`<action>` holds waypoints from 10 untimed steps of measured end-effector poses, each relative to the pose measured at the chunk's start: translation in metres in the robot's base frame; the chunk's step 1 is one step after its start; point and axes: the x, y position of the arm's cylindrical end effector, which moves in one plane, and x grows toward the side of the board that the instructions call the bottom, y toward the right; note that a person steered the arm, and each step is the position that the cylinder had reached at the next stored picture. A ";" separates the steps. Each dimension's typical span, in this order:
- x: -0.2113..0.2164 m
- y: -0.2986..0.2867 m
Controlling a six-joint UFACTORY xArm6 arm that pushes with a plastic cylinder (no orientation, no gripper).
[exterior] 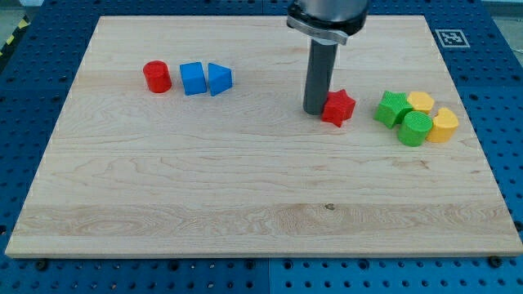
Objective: Slide the blue cube and blue triangle slightly up
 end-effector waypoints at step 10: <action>-0.051 -0.169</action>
